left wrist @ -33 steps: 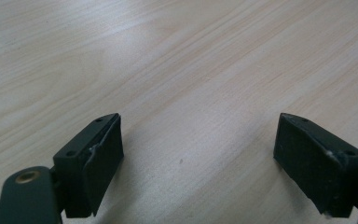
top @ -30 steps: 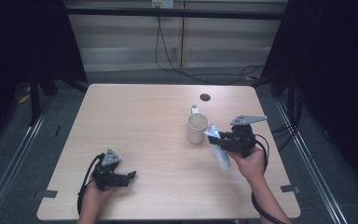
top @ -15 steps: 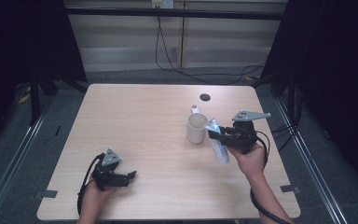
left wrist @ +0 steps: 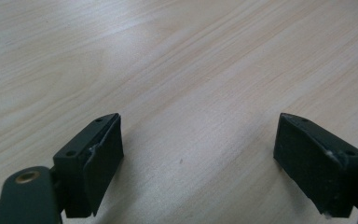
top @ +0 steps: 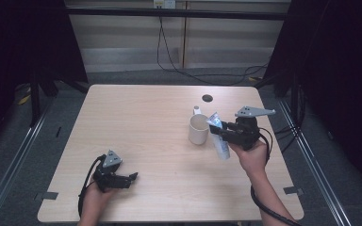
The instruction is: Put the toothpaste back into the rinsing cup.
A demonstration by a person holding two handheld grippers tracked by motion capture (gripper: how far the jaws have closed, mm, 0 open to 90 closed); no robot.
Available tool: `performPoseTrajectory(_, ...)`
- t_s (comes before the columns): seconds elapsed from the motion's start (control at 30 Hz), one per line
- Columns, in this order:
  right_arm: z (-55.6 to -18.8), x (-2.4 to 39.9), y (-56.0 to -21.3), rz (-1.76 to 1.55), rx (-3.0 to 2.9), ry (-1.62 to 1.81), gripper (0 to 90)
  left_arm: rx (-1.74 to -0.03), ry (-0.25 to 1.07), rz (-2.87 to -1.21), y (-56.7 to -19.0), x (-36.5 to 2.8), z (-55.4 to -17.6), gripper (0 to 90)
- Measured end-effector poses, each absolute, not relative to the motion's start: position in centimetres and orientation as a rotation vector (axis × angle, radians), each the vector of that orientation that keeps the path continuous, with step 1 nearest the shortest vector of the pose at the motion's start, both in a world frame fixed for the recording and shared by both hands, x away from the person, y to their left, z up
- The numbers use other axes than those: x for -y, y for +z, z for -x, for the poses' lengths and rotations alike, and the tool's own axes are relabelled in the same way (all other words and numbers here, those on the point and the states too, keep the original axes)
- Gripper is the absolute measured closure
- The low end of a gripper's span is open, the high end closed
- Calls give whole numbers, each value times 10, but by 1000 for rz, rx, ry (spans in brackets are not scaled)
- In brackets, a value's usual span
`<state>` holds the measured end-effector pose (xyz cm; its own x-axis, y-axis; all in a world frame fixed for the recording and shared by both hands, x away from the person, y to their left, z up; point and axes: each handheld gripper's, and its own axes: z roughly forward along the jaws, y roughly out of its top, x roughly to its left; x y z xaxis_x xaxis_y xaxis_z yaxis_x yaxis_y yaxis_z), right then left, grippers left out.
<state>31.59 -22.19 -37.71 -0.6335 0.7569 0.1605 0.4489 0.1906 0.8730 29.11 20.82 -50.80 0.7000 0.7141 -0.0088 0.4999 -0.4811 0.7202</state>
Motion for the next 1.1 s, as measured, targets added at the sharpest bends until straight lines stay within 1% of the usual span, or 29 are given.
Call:
performPoseTrajectory(0.4, -322, 223, -363, -1147, -2080, 1488, 675, -922, 381, -2183, -508, -208, -291, 155)
performPoseTrajectory(1.1, -341, 222, -346, -1157, -1997, 1481, 673, -923, 380, -2183, -508, -208, -291, 155)
